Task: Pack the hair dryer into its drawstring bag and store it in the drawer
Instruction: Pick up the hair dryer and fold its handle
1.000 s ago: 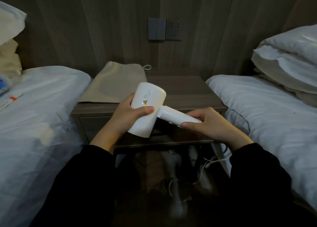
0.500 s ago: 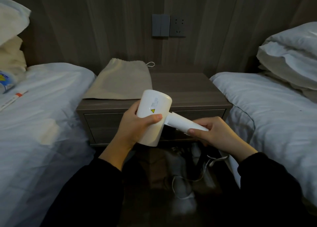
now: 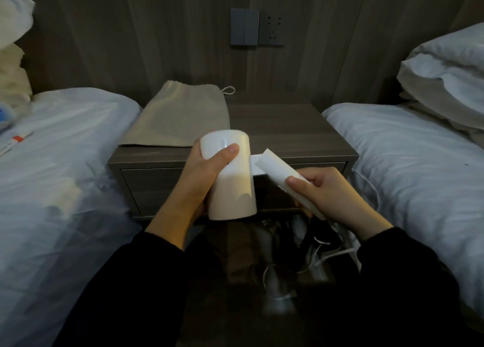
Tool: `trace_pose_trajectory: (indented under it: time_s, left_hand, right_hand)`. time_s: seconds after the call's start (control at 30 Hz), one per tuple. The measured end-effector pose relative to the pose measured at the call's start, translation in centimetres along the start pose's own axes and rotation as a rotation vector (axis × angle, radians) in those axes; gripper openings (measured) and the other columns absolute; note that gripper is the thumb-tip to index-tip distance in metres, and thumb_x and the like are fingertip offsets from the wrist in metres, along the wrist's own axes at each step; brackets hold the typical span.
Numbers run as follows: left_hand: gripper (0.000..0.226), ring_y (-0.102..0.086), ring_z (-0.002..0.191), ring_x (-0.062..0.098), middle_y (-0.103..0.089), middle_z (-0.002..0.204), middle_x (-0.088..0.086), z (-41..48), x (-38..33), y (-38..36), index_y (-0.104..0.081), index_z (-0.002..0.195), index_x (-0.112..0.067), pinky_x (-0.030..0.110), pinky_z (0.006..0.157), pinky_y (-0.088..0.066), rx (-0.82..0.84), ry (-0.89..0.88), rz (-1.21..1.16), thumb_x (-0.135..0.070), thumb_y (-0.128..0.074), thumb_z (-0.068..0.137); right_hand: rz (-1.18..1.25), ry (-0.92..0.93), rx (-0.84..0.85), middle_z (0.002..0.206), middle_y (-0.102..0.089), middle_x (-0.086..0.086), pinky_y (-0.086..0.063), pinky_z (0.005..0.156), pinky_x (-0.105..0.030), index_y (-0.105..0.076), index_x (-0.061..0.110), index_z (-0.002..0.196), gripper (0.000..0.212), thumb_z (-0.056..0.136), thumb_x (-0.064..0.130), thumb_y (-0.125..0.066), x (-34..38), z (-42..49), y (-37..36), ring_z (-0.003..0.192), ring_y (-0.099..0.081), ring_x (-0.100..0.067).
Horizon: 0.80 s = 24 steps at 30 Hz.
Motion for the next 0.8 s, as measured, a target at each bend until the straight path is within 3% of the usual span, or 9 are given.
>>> trace_pose_trajectory:
  time_s: [0.13,0.3,0.47,0.63,0.8]
  left_hand:
    - [0.040,-0.060,0.092,0.020,-0.055,0.107,0.000,-0.6,0.0,0.2,-0.040,0.115,-0.032,0.033,0.065,-0.053,-0.092,-0.092,-0.081,-0.031,-0.063,0.083]
    - [0.059,-0.062,0.100,0.025,-0.057,0.116,0.006,-1.0,0.0,0.4,-0.044,0.122,-0.028,0.043,0.079,-0.056,-0.139,-0.134,-0.143,-0.041,-0.066,0.068]
    - [0.038,-0.061,0.100,0.025,-0.057,0.117,0.006,-1.2,2.2,-0.4,-0.043,0.110,-0.034,0.047,0.084,-0.054,-0.218,-0.034,-0.343,-0.035,-0.066,0.080]
    - [0.062,-0.057,0.090,0.016,-0.052,0.116,0.002,-1.6,4.1,-0.5,-0.032,0.136,-0.028,0.028,0.065,-0.050,-0.342,0.024,-0.341,-0.040,-0.062,0.082]
    - [0.056,-0.059,0.094,0.015,-0.055,0.116,0.001,-0.8,3.5,-1.0,-0.035,0.131,-0.027,0.027,0.064,-0.050,-0.185,-0.002,-0.267,-0.039,-0.062,0.083]
  right_hand:
    - [-0.008,0.007,-0.076,0.045,-0.053,0.006,-0.037,0.043,-0.018,-0.064,0.030,0.062,0.027,0.088,0.030,-0.058,-0.2,0.0,0.3,0.038,-0.047,-0.009]
    - [-0.029,0.014,-0.128,0.049,-0.057,0.004,-0.040,0.045,-0.016,-0.067,0.025,0.064,0.026,0.087,0.031,-0.059,0.5,-0.2,0.8,0.040,-0.049,-0.006]
    - [0.090,-0.096,-0.239,0.051,-0.056,0.003,-0.040,0.045,-0.022,-0.064,0.020,0.065,0.030,0.089,0.035,-0.056,-0.8,-0.7,-0.9,0.044,-0.050,-0.012]
    - [0.131,-0.215,-0.243,0.062,-0.057,-0.003,-0.043,0.043,-0.019,-0.063,0.018,0.073,0.029,0.092,0.036,-0.050,-2.0,-1.0,-2.7,0.050,-0.052,-0.014]
    - [0.099,-0.176,-0.221,0.061,-0.059,-0.007,-0.042,0.042,-0.020,-0.064,0.018,0.072,0.026,0.090,0.035,-0.055,-1.9,-0.4,-1.2,0.043,-0.051,-0.010]
Point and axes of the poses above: each hand's wrist, its own z-axis towards the middle knuckle, its own y-axis out of the back of the hand, x = y × z, the point moved 9 cm from there along z, towards the middle knuckle
